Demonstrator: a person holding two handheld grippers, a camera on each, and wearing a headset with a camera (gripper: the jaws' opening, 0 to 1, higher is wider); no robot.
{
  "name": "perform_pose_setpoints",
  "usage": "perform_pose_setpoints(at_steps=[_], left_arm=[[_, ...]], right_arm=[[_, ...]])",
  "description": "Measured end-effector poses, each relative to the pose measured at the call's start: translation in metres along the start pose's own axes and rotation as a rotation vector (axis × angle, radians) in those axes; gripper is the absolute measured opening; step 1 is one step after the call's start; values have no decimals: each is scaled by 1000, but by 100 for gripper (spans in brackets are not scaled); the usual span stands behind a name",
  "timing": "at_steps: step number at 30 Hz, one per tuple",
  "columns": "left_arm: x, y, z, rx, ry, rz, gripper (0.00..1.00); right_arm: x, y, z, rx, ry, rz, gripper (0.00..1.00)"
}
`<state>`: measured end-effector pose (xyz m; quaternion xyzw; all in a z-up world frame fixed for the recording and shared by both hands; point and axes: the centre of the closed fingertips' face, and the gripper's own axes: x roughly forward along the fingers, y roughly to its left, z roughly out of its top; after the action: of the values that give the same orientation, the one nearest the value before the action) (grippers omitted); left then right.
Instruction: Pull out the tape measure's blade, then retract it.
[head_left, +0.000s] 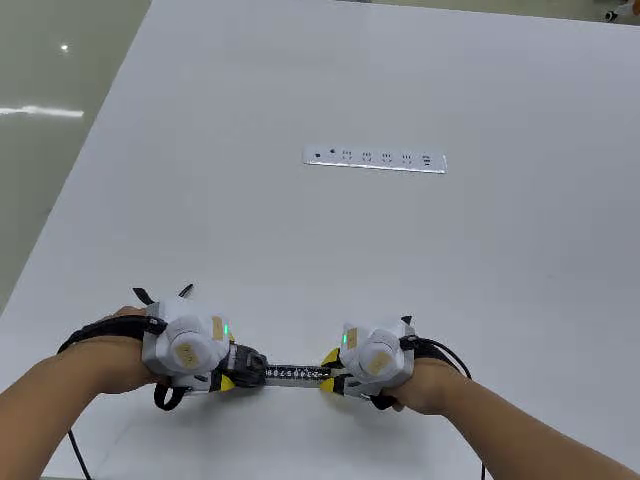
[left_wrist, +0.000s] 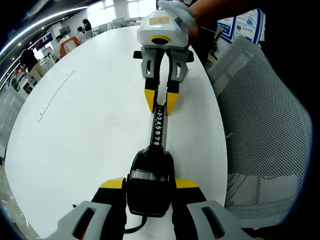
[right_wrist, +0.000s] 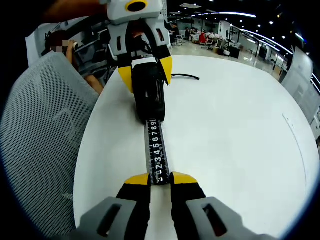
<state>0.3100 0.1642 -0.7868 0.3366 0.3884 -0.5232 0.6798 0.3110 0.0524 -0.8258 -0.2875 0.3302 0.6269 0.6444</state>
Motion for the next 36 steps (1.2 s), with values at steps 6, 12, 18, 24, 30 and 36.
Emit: perform_pose_setpoints(at_steps=[6, 12, 18, 24, 30, 36], left_arm=[[0, 0, 0, -2, -1, 1, 31], [0, 0, 0, -1, -4, 6, 31], [0, 0, 0, -2, -5, 7, 31], [0, 0, 0, -9, -15, 13, 31], [0, -1, 0, -13, -22, 19, 31], [0, 0, 0, -13, -20, 17, 31]], right_arm=[[-2, 0, -3, -2, 5, -1, 13], [-4, -1, -6, 11, 4, -7, 13], [-7, -2, -10, 23, 3, -9, 13], [-9, -1, -13, 25, 8, -11, 13], [-12, -3, -18, 30, 11, -12, 13], [-17, -3, -21, 28, 17, -15, 13]])
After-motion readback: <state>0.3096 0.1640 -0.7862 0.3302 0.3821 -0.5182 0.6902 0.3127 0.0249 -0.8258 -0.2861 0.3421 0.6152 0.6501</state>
